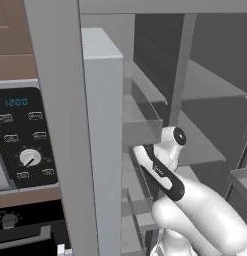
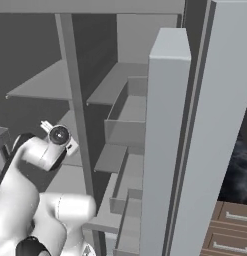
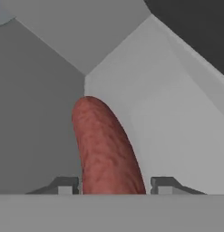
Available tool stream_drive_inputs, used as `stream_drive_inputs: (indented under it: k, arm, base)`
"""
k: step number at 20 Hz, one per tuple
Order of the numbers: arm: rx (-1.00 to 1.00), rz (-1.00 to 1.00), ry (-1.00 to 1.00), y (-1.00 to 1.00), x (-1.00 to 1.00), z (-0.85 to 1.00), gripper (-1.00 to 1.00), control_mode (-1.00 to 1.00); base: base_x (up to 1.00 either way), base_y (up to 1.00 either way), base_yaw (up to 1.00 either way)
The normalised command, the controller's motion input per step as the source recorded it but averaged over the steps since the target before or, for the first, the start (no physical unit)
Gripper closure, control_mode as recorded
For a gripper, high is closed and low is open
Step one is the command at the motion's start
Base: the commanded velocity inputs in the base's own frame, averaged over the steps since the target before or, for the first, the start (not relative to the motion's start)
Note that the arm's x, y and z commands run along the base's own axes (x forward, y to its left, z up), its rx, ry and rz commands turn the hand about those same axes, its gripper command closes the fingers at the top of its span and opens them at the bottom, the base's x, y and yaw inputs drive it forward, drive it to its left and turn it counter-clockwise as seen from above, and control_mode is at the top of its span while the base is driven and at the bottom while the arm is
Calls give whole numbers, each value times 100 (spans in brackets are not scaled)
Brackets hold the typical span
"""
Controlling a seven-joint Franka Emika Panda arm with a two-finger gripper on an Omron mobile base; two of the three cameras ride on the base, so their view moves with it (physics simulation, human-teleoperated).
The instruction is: Move the hot dog bun to the plate on the dining table and place the condiment next to that plate. Then navigate to the fridge and take the sausage and place it on the plate as well.
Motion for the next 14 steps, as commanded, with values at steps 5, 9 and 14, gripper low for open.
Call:
stream_drive_inputs:
  k: [5, 9, 14]
  arm:
    - [0, -5, 16, -52, -45, 100, 100, -100]
    - [-15, -2, 4, -45, -62, 65, 100, -100]
    - [-18, 0, 0, -45, -90, 53, 100, -100]
  base:
    - [0, 0, 0]
    - [0, 0, 0]
    - [0, 0, 0]
